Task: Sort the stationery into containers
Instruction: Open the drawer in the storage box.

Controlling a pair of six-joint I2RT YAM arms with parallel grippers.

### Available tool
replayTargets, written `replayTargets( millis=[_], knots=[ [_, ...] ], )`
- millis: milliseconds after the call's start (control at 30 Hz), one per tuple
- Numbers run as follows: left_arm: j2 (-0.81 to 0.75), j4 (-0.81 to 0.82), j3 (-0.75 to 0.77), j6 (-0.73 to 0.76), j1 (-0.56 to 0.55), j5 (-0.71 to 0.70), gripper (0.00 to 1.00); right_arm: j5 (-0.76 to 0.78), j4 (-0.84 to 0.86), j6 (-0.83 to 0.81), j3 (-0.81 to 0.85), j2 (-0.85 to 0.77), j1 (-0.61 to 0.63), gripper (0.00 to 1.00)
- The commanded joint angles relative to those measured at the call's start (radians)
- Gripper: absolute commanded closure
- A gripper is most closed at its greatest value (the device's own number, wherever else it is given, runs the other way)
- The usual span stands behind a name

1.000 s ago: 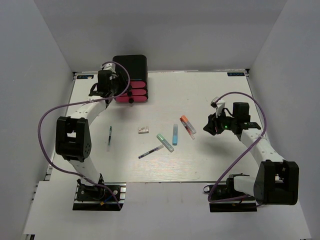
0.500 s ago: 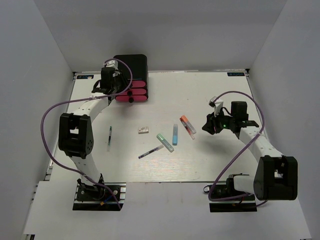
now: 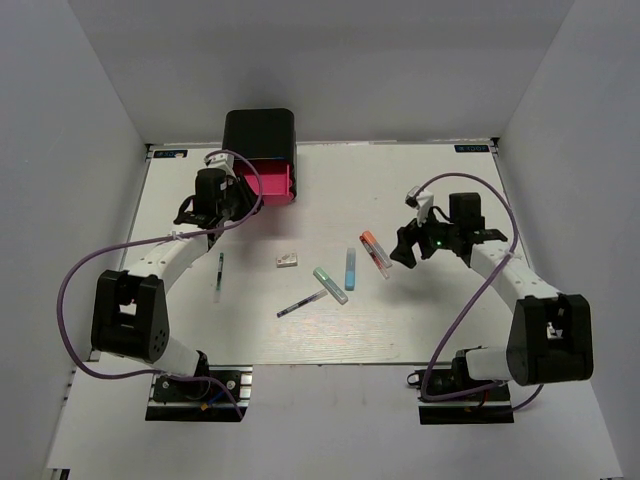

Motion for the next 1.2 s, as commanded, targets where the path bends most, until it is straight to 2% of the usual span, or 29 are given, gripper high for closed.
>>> replayTargets(
  millis=[0, 67, 133, 233, 333, 400, 700, 900, 1067, 1167],
  knots=[
    [-0.035, -0.001, -0.007, 0.013, -0.001, -0.009, 0.73, 0.033, 0.004, 0.015, 0.076, 0.044, 0.028, 0.1],
    [-0.035, -0.001, 0.004, 0.013, -0.001, -0.009, 0.62, 0.067, 0.005, 0.035, 0.101, 0.058, 0.047, 0.1],
    [-0.035, -0.001, 0.004, 0.013, -0.001, -0.009, 0.42, 0.085, 0.01, 0.039, 0.114, 0.077, 0.064, 0.1],
    [-0.035, -0.001, 0.013, 0.013, -0.001, -0.018, 0.29, 0.13, -0.001, 0.036, 0.14, 0.112, 0.085, 0.1],
    [-0.035, -0.012, 0.022, 0.013, -0.001, -0.018, 0.26, 0.174, -0.004, 0.032, 0.16, 0.158, 0.107, 0.1],
    [-0.044, -0.012, 0.022, 0.013, -0.001, -0.018, 0.22, 0.205, 0.007, 0.03, 0.174, 0.194, 0.128, 0.19],
    [-0.141, -0.031, -0.027, 0.022, -0.001, -0.027, 0.16, 0.338, 0.018, 0.064, 0.266, 0.357, 0.2, 0.33],
    [-0.241, -0.065, -0.106, 0.022, -0.001, -0.046, 0.1, 0.387, 0.033, 0.075, 0.3, 0.432, 0.225, 0.36],
    [-0.346, -0.122, -0.13, 0.031, -0.001, -0.067, 0.1, 0.401, 0.042, 0.075, 0.318, 0.478, 0.239, 0.38],
    [-0.394, -0.177, -0.151, 0.031, -0.001, -0.095, 0.09, 0.452, 0.048, 0.072, 0.326, 0.5, 0.248, 0.42]
  ],
)
